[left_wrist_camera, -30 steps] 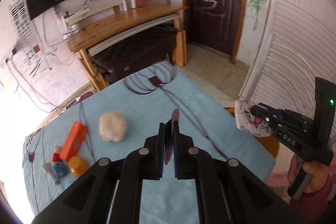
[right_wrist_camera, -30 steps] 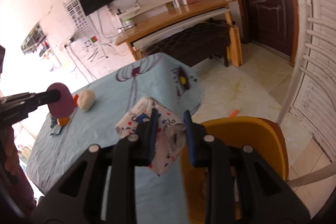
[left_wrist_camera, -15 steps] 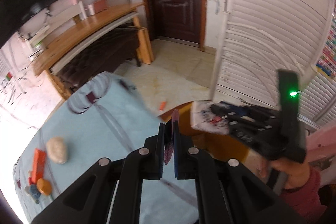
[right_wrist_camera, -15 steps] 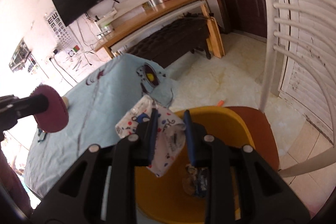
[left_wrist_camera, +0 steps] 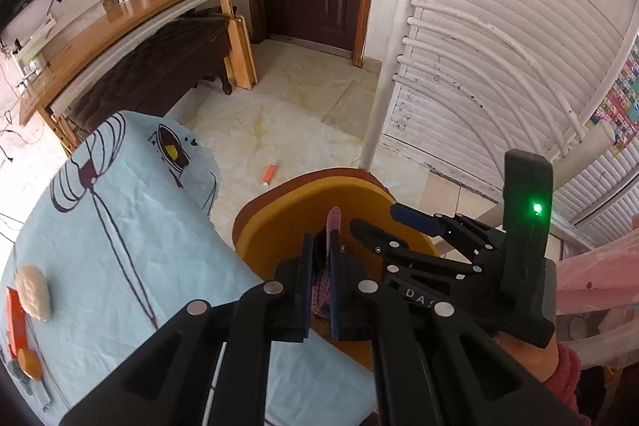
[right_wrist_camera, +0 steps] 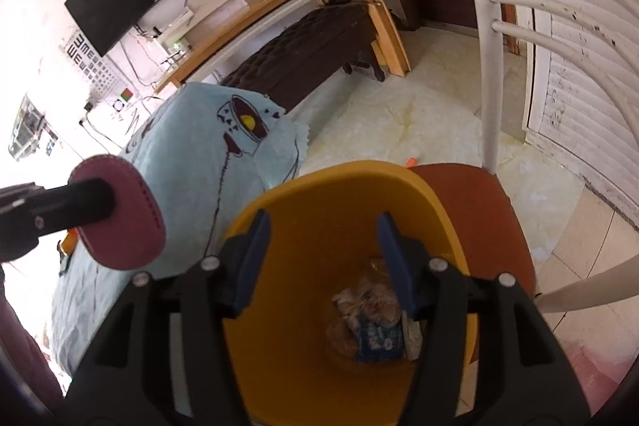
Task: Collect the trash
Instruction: 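Open the right gripper over the orange bin while the left gripper opens above it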
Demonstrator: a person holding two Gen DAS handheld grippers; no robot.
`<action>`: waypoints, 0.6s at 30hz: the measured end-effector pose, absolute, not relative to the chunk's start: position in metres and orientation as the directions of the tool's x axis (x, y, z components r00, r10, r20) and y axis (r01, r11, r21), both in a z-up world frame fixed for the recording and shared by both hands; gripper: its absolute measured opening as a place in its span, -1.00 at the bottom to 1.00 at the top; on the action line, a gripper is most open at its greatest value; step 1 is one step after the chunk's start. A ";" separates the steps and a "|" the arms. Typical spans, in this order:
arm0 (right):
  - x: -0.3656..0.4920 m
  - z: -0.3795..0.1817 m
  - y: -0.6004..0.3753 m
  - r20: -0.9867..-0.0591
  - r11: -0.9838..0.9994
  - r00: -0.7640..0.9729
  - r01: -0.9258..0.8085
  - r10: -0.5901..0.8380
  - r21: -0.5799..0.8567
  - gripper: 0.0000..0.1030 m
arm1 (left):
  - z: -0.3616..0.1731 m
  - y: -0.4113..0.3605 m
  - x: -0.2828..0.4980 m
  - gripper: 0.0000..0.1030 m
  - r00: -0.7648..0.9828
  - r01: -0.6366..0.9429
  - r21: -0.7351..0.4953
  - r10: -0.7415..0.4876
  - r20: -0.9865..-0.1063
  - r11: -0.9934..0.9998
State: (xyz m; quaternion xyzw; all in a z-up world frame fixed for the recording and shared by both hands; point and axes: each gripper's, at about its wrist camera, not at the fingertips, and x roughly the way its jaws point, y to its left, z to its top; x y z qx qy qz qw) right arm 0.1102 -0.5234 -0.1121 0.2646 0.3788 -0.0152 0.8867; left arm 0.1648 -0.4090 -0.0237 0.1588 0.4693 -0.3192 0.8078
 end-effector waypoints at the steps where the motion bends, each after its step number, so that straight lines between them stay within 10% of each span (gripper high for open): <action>1: 0.110 -0.113 -0.525 -0.680 0.857 0.712 0.232 0.173 0.461 0.04 | -0.026 -0.410 0.167 -0.96 0.345 0.662 -0.055 -0.370 -0.863 0.748; 13: 0.108 -0.112 -0.523 -0.675 0.857 0.716 0.226 0.176 0.463 0.15 | -0.029 -0.403 0.170 -0.83 0.335 0.643 -0.084 -0.379 -0.863 0.761; 15: 0.108 -0.111 -0.522 -0.675 0.858 0.717 0.225 0.175 0.462 0.16 | -0.028 -0.400 0.171 -0.64 0.340 0.638 -0.086 -0.380 -0.860 0.765; 18: 0.106 -0.109 -0.523 -0.671 0.857 0.721 0.227 0.172 0.464 0.18 | -0.024 -0.393 0.172 0.47 0.346 0.629 -0.110 -0.404 -0.846 0.769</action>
